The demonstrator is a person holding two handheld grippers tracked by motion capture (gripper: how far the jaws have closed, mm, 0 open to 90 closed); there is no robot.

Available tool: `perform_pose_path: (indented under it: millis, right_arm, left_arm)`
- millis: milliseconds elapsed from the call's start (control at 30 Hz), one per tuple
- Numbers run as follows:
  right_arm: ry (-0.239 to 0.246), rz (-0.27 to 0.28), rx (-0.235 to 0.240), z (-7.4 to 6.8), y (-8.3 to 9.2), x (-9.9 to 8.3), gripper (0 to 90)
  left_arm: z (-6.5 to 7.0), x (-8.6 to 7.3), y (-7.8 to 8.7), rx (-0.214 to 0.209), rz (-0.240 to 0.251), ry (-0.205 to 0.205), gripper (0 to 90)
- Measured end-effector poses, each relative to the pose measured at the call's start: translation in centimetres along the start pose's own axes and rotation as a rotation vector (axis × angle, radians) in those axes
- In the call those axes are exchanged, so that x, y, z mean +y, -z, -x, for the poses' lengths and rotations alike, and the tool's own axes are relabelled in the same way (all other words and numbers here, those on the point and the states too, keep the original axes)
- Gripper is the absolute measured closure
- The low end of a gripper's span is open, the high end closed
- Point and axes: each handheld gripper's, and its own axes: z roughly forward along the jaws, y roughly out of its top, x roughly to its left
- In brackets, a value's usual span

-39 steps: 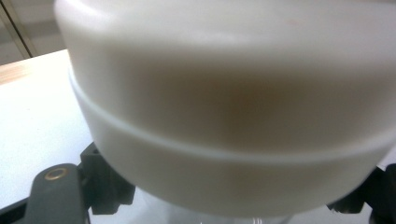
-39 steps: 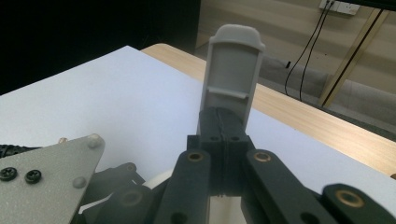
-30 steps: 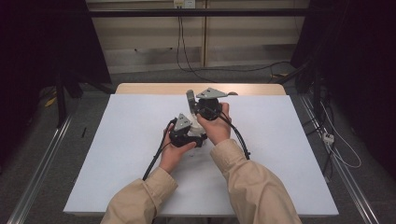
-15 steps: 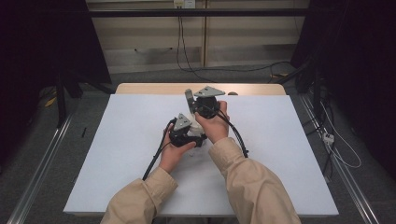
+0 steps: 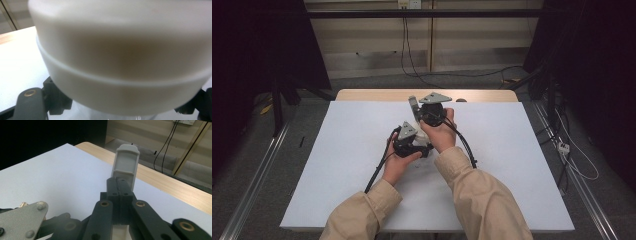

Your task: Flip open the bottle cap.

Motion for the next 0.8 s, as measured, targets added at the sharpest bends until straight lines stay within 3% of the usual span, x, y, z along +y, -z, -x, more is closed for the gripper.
perform_pose_path:
  millis: [367, 767, 800]
  right_arm:
    - [-0.018, -0.021, 0.003, 0.04, -0.41, -0.25, 90.0]
    - [-0.017, -0.041, 0.001, -0.04, -0.37, -0.35, 90.0]
    - [-0.015, -0.039, 0.003, -0.05, -0.36, -0.37, 90.0]
  left_arm:
    - [0.22, -0.03, -0.05, 0.027, 0.007, 0.008, 18.6]
    - [0.15, 0.0, -0.03, 0.002, -0.002, -0.003, 18.5]
    - [0.24, -0.01, -0.06, 0.024, 0.004, -0.001, 18.5]
